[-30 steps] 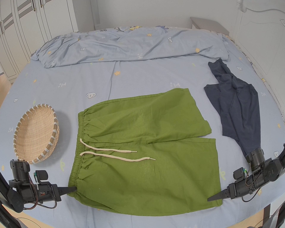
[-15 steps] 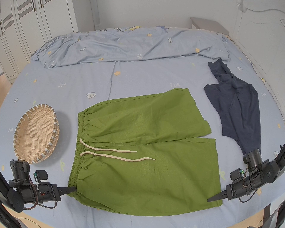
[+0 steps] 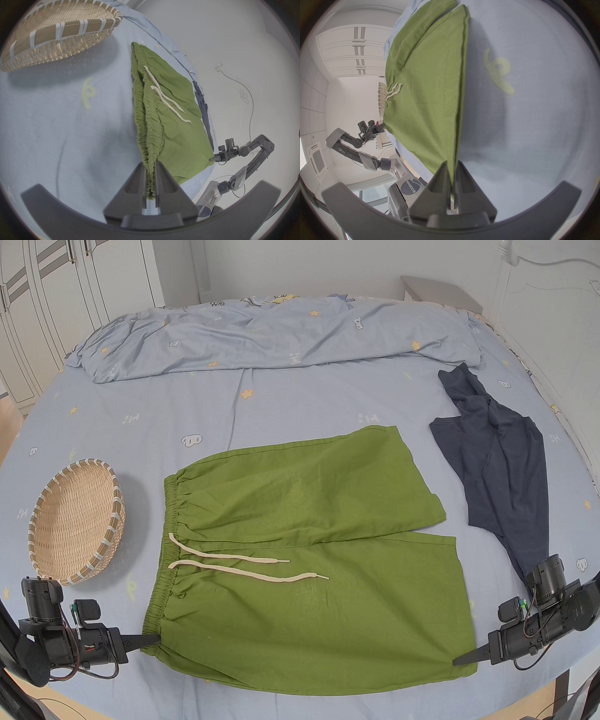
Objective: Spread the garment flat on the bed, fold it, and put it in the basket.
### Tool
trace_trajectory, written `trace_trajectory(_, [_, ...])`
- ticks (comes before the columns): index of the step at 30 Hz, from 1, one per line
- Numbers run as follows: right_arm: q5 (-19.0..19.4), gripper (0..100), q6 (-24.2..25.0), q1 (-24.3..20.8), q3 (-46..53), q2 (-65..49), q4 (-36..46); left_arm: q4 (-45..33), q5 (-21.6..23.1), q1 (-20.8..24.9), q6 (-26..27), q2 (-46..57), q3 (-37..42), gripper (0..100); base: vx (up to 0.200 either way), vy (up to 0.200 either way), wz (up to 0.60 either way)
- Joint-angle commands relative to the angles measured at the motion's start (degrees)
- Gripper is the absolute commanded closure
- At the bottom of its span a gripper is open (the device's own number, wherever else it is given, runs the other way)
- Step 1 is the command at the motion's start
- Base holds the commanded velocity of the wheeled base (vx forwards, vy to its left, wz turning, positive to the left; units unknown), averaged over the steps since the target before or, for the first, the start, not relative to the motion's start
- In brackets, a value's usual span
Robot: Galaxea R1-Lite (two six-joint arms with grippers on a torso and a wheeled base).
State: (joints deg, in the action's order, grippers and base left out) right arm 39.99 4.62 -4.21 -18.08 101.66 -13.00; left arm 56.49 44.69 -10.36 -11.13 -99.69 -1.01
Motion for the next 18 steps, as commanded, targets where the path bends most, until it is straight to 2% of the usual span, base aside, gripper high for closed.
trace_trajectory(1, [-0.43, 100, -0.05, 0.16, 0.50, -4.36, 0.51, -0.07, -0.04, 0.25, -0.12, 0.03, -0.04, 100, 0.000, 0.000, 0.00])
trace_trajectory(4, [-0.70, 100, 0.30, -0.45, -0.47, -6.47, 1.22, -0.50, 0.13, 0.61, -1.97, 0.82, -1.62, 100, 0.000, 0.000, 0.00])
trace_trajectory(6, [-1.31, 100, 1.09, -0.98, -2.84, -9.90, 3.59, -0.42, 0.05, 1.57, -8.56, 4.07, -3.21, 100, 0.000, 0.000, 0.00])
trace_trajectory(7, [-1.31, 100, 1.18, -0.98, -3.02, -10.16, 3.85, -0.42, 0.05, 1.75, -9.00, 4.33, -3.29, 100, 0.000, 0.000, 0.00])
trace_trajectory(8, [-1.84, 100, 2.32, -1.86, -6.44, -12.27, 6.93, -0.86, -0.13, 3.07, -13.92, 6.53, -4.70, 100, 0.000, 0.000, 0.00])
trace_trajectory(9, [-1.84, 100, 2.32, -1.86, -6.44, -12.27, 6.93, -0.86, -0.13, 3.07, -13.92, 6.53, -4.70, 100, 0.000, 0.000, 0.00])
trace_trajectory(10, [-1.93, 100, 3.55, -2.30, -11.28, -14.03, 11.15, -2.53, -0.31, 3.86, -16.38, 7.76, -6.37, 100, 0.000, 0.000, 0.00])
trace_trajectory(11, [-1.93, 100, 3.91, -2.30, -12.86, -14.47, 12.56, -3.41, -0.31, 3.95, -16.56, 8.20, -6.99, 100, 0.000, 0.000, 0.00])
trace_trajectory(14, [-1.84, 100, 4.78, -2.30, -22.70, -16.75, 20.99, -12.63, -0.31, 3.86, -16.99, 11.89, -12.17, 100, 0.000, 0.000, 0.00])
trace_trajectory(18, [-1.93, 100, 4.87, -2.56, -32.19, -17.63, 27.76, -28.72, -0.22, 3.33, -17.17, 15.58, -22.63, 100, 0.000, 0.000, 0.00])
